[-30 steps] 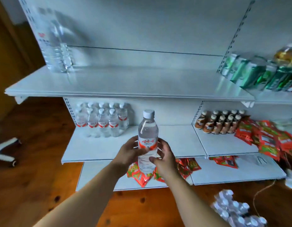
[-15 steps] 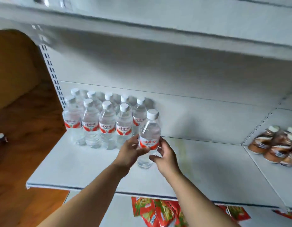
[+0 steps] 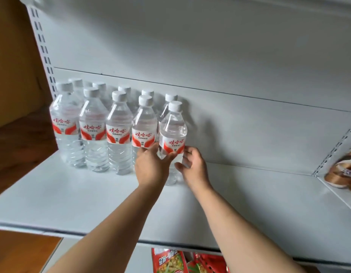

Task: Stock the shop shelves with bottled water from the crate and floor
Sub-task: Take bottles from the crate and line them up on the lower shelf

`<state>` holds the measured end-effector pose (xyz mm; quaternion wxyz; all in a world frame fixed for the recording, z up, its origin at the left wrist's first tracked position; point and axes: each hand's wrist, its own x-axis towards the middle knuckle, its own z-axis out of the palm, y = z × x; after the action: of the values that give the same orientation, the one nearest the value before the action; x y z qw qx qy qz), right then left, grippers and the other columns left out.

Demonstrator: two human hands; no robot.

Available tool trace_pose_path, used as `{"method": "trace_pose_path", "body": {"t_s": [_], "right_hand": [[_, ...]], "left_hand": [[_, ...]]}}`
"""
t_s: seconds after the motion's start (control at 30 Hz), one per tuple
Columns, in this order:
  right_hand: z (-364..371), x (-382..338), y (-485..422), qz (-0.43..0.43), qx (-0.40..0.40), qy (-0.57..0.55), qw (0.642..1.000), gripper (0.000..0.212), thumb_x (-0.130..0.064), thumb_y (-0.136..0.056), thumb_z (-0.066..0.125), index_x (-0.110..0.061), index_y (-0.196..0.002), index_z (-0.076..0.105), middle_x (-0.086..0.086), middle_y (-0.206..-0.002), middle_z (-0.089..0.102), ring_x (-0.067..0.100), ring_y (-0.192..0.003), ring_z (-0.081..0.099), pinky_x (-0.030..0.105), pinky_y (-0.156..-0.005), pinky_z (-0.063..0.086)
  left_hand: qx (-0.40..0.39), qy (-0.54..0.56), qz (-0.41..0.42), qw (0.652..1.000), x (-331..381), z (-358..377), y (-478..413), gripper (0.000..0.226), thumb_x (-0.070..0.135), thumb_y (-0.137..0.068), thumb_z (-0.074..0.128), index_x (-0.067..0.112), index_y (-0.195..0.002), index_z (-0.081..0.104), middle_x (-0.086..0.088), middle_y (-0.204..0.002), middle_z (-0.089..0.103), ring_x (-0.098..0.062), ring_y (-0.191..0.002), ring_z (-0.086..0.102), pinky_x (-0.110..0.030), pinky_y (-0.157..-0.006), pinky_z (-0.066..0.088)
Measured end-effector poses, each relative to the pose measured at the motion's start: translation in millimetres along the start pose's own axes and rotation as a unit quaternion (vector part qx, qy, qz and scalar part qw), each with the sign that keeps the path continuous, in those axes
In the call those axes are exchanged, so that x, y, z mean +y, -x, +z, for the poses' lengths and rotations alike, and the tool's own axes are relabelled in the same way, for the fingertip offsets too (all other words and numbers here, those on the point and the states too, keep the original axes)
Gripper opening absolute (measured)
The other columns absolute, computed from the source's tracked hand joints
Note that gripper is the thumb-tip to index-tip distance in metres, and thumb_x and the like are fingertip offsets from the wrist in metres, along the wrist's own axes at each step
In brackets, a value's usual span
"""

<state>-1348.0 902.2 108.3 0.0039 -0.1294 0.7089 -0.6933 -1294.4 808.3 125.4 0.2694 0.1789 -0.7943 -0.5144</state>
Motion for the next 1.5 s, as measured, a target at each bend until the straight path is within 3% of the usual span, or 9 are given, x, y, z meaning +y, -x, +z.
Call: {"method": "trace_pose_path", "body": {"t_s": [0.1,0.3,0.43,0.57,0.63,0.77,1.03,1.2,1.5], "right_hand": [[3,0,4,-0.021,0.02,0.015,0.999,0.043,0.015,-0.077,0.062,-0.019,-0.101,0.049,-0.003,-0.105,0.06,0.009,-0.099,0.057,0.012,-0.083,0.048],[16,6,1,-0.054,0.069,0.066,0.994,0.04,0.007,-0.076,0.067,-0.014,-0.108,0.055,-0.003,-0.104,0.064,0.006,-0.099,0.059,0.024,-0.089,0.05],[20,11,1,-0.066,0.087,0.085,0.99,0.039,0.004,-0.075,0.07,-0.012,-0.109,0.057,-0.002,-0.103,0.065,0.006,-0.097,0.06,0.003,-0.074,0.043],[19,14,0,-0.056,0.075,0.069,0.993,0.041,0.005,-0.077,0.068,-0.008,-0.113,0.055,-0.003,-0.104,0.062,0.006,-0.1,0.058,-0.003,-0.07,0.039],[16,9,1,-0.029,0.056,0.071,0.996,0.046,0.004,-0.077,0.068,-0.008,-0.118,0.053,-0.004,-0.108,0.058,0.006,-0.105,0.055,-0.001,-0.074,0.04],[0,-22,14,0.052,0.084,0.123,0.987,0.052,-0.005,-0.079,0.07,-0.01,-0.127,0.051,0.001,-0.123,0.057,0.015,-0.117,0.053,0.018,-0.089,0.041],[-71,-156,90,0.143,0.154,0.18,0.961,0.038,-0.01,-0.089,0.059,-0.008,-0.126,0.053,0.008,-0.129,0.058,0.017,-0.121,0.053,0.01,-0.081,0.034],[-133,-253,182,0.191,0.261,0.168,0.931,0.035,-0.013,-0.091,0.057,-0.009,-0.125,0.054,0.008,-0.129,0.058,0.02,-0.12,0.053,0.02,-0.087,0.04],[-285,-383,411,0.213,0.491,0.129,0.834,0.036,-0.013,-0.091,0.057,-0.004,-0.125,0.053,0.012,-0.126,0.058,0.023,-0.119,0.054,0.03,-0.1,0.042]], "left_hand": [[0.024,-0.026,0.009,0.999,-9,6,-5,0.029,0.038,-0.084,0.061,0.02,-0.106,0.06,-0.007,-0.104,0.066,-0.029,-0.097,0.06,-0.045,-0.086,0.049],[0.046,-0.045,0.004,0.998,-18,11,-11,0.025,0.034,-0.087,0.058,0.026,-0.11,0.059,0.002,-0.107,0.064,-0.02,-0.098,0.059,-0.03,-0.08,0.045],[0.061,-0.075,0.009,0.995,-29,12,-14,0.022,0.034,-0.087,0.057,0.032,-0.109,0.059,0.004,-0.112,0.063,-0.018,-0.097,0.058,-0.024,-0.072,0.036],[0.063,-0.09,-0.002,0.994,-25,6,-6,0.027,0.031,-0.089,0.056,0.027,-0.115,0.059,0.003,-0.113,0.062,-0.018,-0.101,0.058,-0.023,-0.074,0.033],[0.052,-0.107,-0.019,0.993,-17,2,-1,0.031,0.031,-0.09,0.055,0.025,-0.12,0.057,0.003,-0.117,0.061,-0.019,-0.105,0.057,-0.023,-0.076,0.033],[0.026,-0.152,-0.08,0.985,20,-14,13,0.037,0.033,-0.089,0.058,0.019,-0.122,0.058,-0.001,-0.121,0.063,-0.023,-0.11,0.058,-0.029,-0.083,0.041],[-0.109,-0.169,-0.103,0.974,159,-56,61,0.037,0.034,-0.088,0.06,0.017,-0.121,0.06,-0.002,-0.12,0.065,-0.022,-0.112,0.059,-0.028,-0.089,0.042],[-0.257,-0.128,-0.06,0.956,270,-60,127,0.034,0.029,-0.086,0.063,0.014,-0.116,0.064,-0.004,-0.115,0.068,-0.019,-0.108,0.062,-0.023,-0.088,0.042],[-0.492,-0.049,0.066,0.867,447,-37,340,0.037,0.027,-0.085,0.063,0.016,-0.12,0.061,-0.004,-0.119,0.066,-0.02,-0.111,0.059,-0.025,-0.093,0.041]]}}
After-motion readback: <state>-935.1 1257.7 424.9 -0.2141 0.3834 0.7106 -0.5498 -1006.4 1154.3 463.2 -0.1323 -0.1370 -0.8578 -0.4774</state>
